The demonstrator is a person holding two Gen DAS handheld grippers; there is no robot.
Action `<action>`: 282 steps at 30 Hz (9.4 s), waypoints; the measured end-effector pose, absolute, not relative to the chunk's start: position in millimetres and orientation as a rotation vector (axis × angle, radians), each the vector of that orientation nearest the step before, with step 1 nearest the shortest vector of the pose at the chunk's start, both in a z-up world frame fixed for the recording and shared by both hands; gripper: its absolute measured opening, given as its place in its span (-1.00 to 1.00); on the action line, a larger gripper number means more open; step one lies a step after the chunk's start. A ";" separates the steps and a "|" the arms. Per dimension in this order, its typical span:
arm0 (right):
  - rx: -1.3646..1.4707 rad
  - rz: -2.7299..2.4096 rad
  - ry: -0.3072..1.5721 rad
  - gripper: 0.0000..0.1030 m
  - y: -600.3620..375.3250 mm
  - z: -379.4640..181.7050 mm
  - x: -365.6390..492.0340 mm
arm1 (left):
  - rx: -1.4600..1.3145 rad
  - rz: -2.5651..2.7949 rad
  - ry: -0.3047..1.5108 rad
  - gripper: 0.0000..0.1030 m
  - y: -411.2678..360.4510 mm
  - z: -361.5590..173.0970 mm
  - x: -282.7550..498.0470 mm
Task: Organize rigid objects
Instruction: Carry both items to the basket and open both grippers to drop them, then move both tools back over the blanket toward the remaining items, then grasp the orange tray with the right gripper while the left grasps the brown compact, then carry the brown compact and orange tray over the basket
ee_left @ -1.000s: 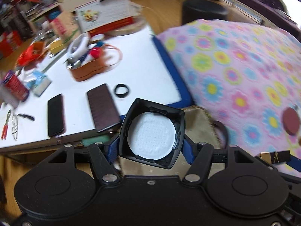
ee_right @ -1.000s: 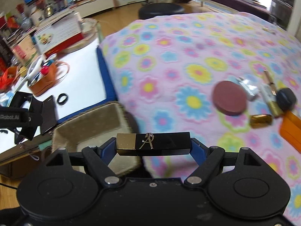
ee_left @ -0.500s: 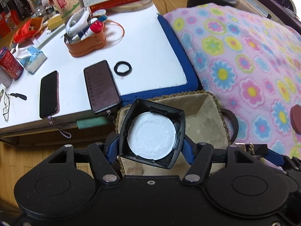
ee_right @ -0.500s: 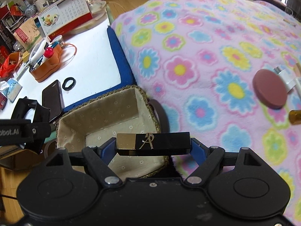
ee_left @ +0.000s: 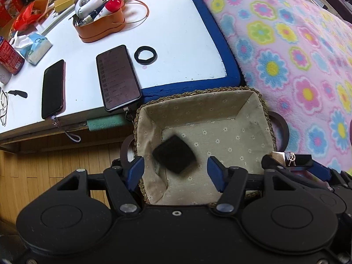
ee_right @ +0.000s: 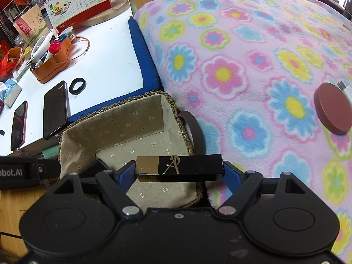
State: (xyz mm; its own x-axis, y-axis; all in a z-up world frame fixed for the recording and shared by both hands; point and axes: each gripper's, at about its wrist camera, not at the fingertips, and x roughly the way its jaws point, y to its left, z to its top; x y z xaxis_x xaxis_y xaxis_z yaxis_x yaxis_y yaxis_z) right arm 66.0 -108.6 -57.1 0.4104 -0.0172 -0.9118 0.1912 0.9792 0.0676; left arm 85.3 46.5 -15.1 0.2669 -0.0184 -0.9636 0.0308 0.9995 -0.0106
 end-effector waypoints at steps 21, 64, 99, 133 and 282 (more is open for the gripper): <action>0.171 -0.153 1.135 0.79 -113.7 -54.7 58.8 | 0.019 -0.031 1.314 0.38 47.8 -15.4 85.3; 0.151 -0.342 1.039 0.98 -161.6 -18.2 -9.5 | 0.086 -0.100 1.264 0.79 34.3 1.2 73.7; 0.007 -0.464 0.960 0.93 -396.3 -16.8 -100.0 | 0.262 -0.524 1.284 0.79 -172.8 -1.9 20.9; 0.094 -0.374 0.982 0.15 -389.0 -39.5 -57.2 | 0.156 -0.519 1.231 0.78 -193.3 1.3 42.8; 0.217 -0.002 1.101 0.15 -104.2 -33.6 78.6 | -0.123 0.052 1.354 0.38 52.1 -19.7 82.8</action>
